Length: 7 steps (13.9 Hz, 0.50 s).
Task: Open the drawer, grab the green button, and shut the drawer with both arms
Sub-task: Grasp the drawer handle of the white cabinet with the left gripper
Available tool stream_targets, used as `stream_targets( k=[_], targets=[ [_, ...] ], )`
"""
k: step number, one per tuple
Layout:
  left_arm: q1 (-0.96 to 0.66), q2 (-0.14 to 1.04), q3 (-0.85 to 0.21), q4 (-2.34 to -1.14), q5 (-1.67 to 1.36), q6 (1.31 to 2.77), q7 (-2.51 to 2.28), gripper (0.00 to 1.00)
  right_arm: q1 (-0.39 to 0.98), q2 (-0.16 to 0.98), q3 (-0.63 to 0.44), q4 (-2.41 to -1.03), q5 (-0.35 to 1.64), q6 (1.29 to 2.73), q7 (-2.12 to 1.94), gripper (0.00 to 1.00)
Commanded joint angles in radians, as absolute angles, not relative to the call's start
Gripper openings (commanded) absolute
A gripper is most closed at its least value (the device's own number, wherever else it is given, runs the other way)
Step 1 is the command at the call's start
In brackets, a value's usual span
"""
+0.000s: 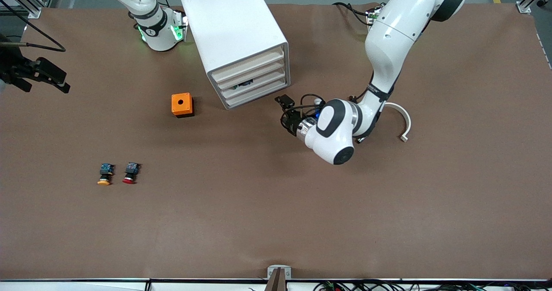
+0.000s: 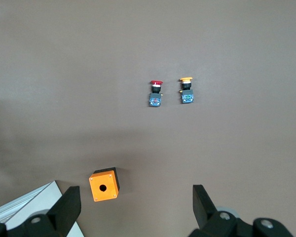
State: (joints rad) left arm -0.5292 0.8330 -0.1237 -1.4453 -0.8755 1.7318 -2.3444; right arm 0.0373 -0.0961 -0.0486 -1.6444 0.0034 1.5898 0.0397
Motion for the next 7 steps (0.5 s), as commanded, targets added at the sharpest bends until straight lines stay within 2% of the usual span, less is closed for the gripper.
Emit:
stream_targets(
  k=[1,3,7],
  targets=[
    [-0.587,0.86,-0.12,-1.43,-0.896,1.72,-2.44,0.74,0.044,-0.101,-0.052,-1.641,0.012,1.582,0.057,1.0],
    [-0.618,0.88,-0.127,-1.43,-0.897,1.712,-2.441,0.6,0.044,-0.101,-0.052,-1.641,0.012,1.582,0.055,1.0],
    [-0.638,0.903,-0.138,-1.43,-0.911,1.712,-2.43,0.54,0.043,-0.101,-0.054,-1.641,0.012,1.58,0.055,1.0]
  ],
)
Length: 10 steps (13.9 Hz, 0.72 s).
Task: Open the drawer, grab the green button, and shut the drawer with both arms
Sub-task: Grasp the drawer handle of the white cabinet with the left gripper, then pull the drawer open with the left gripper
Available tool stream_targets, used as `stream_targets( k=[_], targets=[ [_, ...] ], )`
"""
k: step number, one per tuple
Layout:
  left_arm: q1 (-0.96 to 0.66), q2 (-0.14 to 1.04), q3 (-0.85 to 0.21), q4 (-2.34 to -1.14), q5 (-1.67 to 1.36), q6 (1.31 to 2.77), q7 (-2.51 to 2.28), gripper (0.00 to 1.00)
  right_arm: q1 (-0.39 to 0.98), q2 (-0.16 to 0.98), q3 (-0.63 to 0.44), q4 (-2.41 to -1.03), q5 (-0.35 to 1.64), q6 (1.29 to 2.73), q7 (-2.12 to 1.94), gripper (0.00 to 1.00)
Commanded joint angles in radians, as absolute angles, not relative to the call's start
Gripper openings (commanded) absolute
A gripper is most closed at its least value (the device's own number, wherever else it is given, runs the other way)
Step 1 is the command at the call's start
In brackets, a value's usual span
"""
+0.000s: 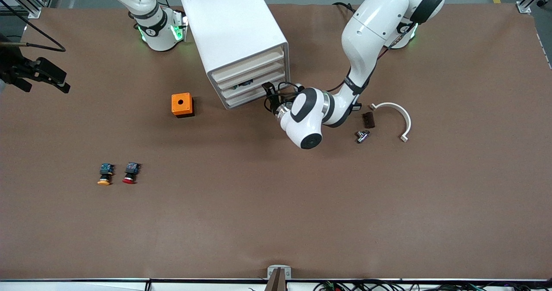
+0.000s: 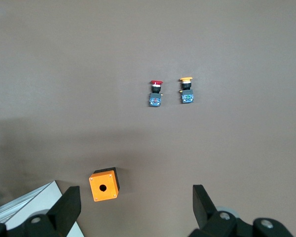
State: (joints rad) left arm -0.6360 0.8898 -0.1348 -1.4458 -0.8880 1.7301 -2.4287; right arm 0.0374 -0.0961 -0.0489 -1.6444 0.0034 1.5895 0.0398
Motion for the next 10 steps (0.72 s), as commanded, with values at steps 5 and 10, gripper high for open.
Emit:
stream_targets(
  k=[5,10],
  targets=[
    [-0.666,0.905,-0.138,-1.428,-0.942,1.713,-2.431,0.54,0.043,-0.101,-0.054,-1.641,0.012,1.575,0.055,1.0],
    [-0.71,0.917,-0.138,-1.427,-0.956,1.723,-2.425,0.12,0.041,-0.101,-0.054,-1.64,0.012,1.574,0.055,1.0]
  ],
)
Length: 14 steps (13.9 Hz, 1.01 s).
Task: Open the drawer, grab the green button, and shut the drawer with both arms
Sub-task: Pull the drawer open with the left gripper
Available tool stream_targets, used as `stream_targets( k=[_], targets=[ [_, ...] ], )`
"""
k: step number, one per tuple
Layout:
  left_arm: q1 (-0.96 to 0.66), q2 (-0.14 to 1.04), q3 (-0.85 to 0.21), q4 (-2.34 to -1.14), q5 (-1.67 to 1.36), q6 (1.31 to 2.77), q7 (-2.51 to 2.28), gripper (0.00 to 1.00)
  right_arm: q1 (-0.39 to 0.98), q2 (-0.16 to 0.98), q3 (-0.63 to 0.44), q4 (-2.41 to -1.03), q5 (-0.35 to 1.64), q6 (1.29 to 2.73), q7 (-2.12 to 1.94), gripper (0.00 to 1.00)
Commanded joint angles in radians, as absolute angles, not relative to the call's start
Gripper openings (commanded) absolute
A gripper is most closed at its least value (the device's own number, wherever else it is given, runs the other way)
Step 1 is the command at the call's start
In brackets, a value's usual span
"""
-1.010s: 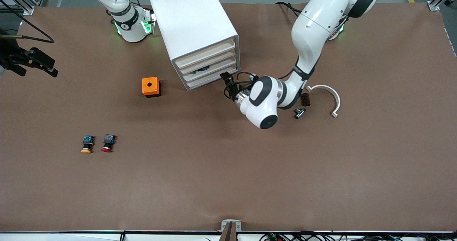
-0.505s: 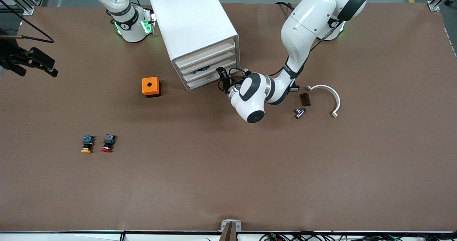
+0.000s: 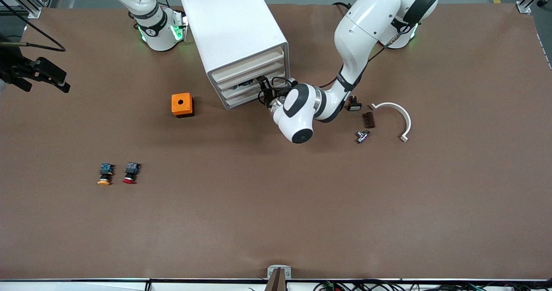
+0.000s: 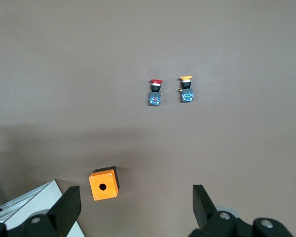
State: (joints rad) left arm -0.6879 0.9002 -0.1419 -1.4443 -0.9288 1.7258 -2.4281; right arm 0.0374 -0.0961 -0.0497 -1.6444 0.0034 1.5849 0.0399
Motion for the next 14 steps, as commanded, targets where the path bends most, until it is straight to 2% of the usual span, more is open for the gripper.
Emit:
stream_targets(
  k=[1,7,11,14],
  targets=[
    [-0.71,0.917,-0.138,-1.425,-0.954,1.724,-2.424,0.02,0.041,-0.101,-0.054,-1.64,0.012,1.575,0.055,1.0],
    [-0.648,0.914,-0.072,-1.364,-0.951,1.724,-2.399,0.0,0.046,-0.091,-0.054,-1.634,0.008,1.577,0.054,1.0],
    [-0.528,0.91,-0.067,-1.292,-0.954,1.726,-2.306,0.0,0.051,-0.023,-0.054,-1.618,-0.006,1.591,0.04,1.0],
    [-0.485,0.91,-0.069,-1.281,-0.956,1.758,-2.237,0.0,0.04,0.06,-0.055,-1.603,-0.017,1.603,0.038,1.0]
  ],
)
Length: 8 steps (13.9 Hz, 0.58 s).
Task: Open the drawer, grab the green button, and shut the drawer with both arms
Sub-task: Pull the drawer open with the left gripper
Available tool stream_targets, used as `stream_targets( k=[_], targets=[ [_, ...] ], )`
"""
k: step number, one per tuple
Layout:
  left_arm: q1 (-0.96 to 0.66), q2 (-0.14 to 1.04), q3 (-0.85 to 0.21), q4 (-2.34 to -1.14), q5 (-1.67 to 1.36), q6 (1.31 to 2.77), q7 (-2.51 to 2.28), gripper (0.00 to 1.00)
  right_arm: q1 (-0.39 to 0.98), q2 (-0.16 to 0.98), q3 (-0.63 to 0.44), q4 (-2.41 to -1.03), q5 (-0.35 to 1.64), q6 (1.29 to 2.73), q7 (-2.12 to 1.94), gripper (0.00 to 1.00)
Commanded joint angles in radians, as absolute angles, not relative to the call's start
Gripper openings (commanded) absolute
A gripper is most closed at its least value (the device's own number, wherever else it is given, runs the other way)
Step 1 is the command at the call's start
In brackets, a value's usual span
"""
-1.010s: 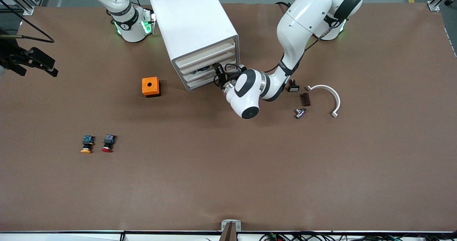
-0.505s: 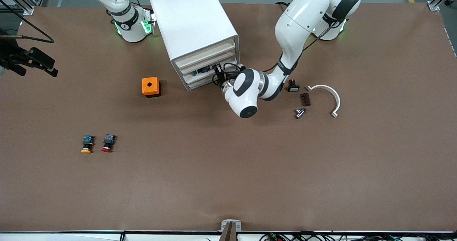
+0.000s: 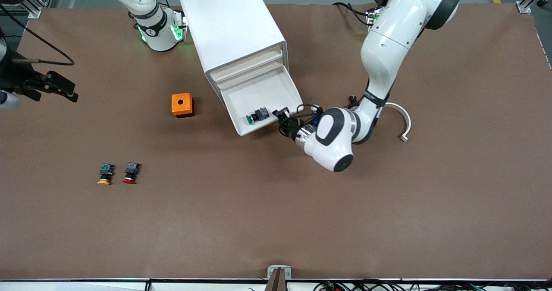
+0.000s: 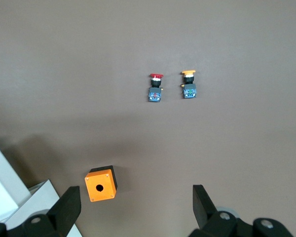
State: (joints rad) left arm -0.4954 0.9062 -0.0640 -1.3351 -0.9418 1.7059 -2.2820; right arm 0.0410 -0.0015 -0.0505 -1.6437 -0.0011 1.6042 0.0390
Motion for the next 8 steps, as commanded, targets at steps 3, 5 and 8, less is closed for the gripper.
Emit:
stream_targets(
  k=[3,5,8],
  targets=[
    [-0.463,0.905,-0.071,-1.281,-0.956,1.766,-2.201,0.19,0.012,0.125,-0.058,-1.585,-0.026,1.618,0.038,1.0],
    [-0.459,0.904,-0.071,-1.281,-0.956,1.766,-2.197,0.67,0.003,0.149,-0.06,-1.58,-0.025,1.631,0.049,1.0],
    [-0.43,0.894,-0.069,-1.282,-0.953,1.76,-2.177,1.0,0.024,0.147,-0.052,-1.58,0.035,1.634,0.265,1.0]
  ],
)
